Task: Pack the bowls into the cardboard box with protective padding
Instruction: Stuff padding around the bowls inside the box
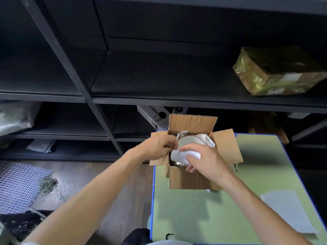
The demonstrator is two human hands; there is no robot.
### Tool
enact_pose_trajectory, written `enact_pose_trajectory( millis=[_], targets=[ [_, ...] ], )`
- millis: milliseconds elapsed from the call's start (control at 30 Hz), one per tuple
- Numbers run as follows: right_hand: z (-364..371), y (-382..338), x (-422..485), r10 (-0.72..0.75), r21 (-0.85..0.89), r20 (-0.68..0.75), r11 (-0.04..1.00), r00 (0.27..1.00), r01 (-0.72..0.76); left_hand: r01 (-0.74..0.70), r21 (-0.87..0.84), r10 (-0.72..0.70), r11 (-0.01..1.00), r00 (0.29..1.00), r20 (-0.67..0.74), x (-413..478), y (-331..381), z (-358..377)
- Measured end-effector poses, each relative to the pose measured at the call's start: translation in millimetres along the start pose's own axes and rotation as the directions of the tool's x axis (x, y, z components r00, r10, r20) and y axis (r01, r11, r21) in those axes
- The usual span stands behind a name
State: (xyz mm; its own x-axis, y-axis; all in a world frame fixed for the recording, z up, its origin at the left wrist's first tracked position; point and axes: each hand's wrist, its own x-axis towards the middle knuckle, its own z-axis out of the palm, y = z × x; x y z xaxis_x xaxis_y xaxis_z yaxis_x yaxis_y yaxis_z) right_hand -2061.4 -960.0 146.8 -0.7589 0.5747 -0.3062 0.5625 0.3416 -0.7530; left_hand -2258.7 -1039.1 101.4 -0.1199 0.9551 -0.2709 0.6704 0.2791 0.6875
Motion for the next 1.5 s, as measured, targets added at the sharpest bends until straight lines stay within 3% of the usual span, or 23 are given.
enact_pose_trajectory(
  millis=[67,133,233,400,633,800,1000,1100,1300,1400,1500],
  targets=[
    [5,2,0,-0.004,-0.069,0.004,0.998,1.0,0.004,0.018,0.022,-0.019,1.0,0.999,0.04,0,3,-3],
    [7,1,2,-0.063,-0.243,0.026,0.968,0.998,0.067,0.035,0.009,-0.036,0.999,0.996,0.079,0,5,-3],
    [9,-2,10,-0.177,-0.484,0.113,0.849,0.978,0.21,0.022,0.002,-0.022,1.0,0.996,0.092,-2,3,1],
    [14,-27,27,-0.228,-0.687,0.305,0.62,0.925,0.379,-0.044,0.051,0.041,0.998,0.998,0.042,-5,0,6],
    [32,-26,40,-0.106,-0.745,0.327,0.583,0.939,0.325,-0.012,-0.027,0.012,1.0,1.0,0.003,-9,-2,5],
    [20,-25,33,-0.044,-0.609,0.33,0.754,0.943,0.248,-0.028,-0.013,0.028,1.0,0.999,-0.016,-7,-5,10],
    [15,-9,28,-0.23,-0.661,0.178,0.692,0.957,0.29,-0.062,-0.014,0.061,0.998,0.998,-0.033,-6,-10,14],
    [27,1,30,-0.28,-0.691,0.197,0.64,0.939,0.336,-0.061,-0.017,0.061,0.998,0.998,-0.036,-6,-11,15],
    [27,10,20,-0.365,-0.614,0.124,0.703,0.923,0.361,-0.058,-0.038,0.056,0.998,0.997,-0.056,-6,-15,19],
    [23,17,14,-0.504,-0.648,0.12,0.613,0.855,0.452,-0.058,-0.07,0.055,0.996,0.997,-0.05,-6,-16,19],
    [28,27,17,-0.47,-0.717,0.18,0.539,0.864,0.442,-0.054,-0.082,0.051,0.995,0.998,-0.042,-5,-16,19]
  ],
)
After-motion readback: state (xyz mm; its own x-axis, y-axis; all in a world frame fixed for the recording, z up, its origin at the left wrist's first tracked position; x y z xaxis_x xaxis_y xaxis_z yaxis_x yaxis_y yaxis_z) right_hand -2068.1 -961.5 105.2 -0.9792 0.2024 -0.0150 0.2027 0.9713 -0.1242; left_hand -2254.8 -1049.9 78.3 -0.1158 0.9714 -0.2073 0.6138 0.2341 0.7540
